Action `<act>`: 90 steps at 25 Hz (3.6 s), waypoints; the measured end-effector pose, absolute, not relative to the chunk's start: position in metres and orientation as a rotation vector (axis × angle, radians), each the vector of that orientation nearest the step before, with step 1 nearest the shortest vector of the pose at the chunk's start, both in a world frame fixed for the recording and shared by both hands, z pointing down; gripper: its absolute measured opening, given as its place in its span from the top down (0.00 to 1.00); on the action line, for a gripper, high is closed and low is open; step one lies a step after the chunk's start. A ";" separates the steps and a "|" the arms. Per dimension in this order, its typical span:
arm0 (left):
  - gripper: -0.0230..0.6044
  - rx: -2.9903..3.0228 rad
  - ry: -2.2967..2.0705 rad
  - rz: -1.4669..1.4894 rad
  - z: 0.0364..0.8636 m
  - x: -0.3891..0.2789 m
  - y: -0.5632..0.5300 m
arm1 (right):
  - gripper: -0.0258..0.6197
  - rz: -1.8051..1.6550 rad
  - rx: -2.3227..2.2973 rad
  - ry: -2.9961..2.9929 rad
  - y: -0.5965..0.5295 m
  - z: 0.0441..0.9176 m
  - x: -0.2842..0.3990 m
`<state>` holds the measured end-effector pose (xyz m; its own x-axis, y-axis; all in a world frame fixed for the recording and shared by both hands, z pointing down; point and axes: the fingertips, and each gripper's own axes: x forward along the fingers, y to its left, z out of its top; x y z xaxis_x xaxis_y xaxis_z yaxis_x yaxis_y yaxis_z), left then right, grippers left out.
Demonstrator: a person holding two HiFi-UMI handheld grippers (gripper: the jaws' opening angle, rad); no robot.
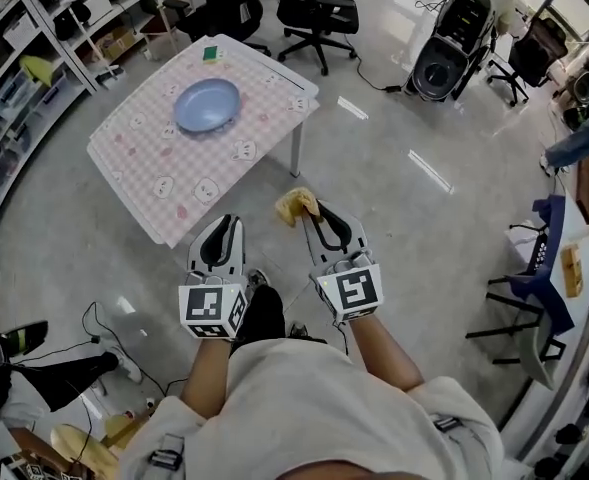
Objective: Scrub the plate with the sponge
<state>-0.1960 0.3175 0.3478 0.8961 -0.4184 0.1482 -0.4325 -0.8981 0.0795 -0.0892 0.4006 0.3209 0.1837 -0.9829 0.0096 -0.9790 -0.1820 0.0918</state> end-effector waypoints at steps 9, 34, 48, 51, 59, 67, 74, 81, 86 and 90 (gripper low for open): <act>0.85 2.972 -0.610 0.151 0.330 -0.144 0.195 | 0.87 -0.118 2.366 -1.902 0.282 0.304 -0.038; 0.86 2.859 -0.864 0.262 0.352 0.028 -0.020 | 0.87 -0.040 2.216 -2.097 0.046 0.327 0.162; 0.86 2.401 -1.336 0.508 0.441 0.006 -0.080 | 0.87 0.078 1.714 -2.474 -0.073 0.371 0.185; 0.86 2.313 -1.404 0.549 0.465 -0.018 -0.085 | 0.87 0.111 1.603 -2.511 -0.094 0.390 0.164; 0.85 2.085 -1.468 0.572 0.532 -0.073 -0.103 | 0.87 0.108 1.310 -2.525 -0.136 0.435 0.108; 0.84 1.854 -1.387 0.488 0.597 -0.102 -0.133 | 0.87 0.136 1.133 -2.448 -0.179 0.482 0.081; 0.82 1.755 -1.249 0.503 0.640 -0.105 -0.145 | 0.87 0.244 1.064 -2.373 -0.200 0.527 0.072; 0.83 1.726 -1.199 0.481 0.662 -0.099 -0.165 | 0.87 0.296 1.016 -2.308 -0.220 0.565 0.065; 0.85 1.729 -1.184 0.493 0.667 -0.094 -0.167 | 0.87 0.272 0.974 -2.277 -0.224 0.577 0.061; 0.87 1.698 -1.154 0.473 0.679 -0.083 -0.162 | 0.87 0.225 0.898 -2.212 -0.224 0.598 0.063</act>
<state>-0.0833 -0.1621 0.6789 0.4708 -0.4736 0.7444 -0.8599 -0.0574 0.5073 0.0630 -0.2237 0.5976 -0.4921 -0.5365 0.6856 -0.6633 0.7411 0.1038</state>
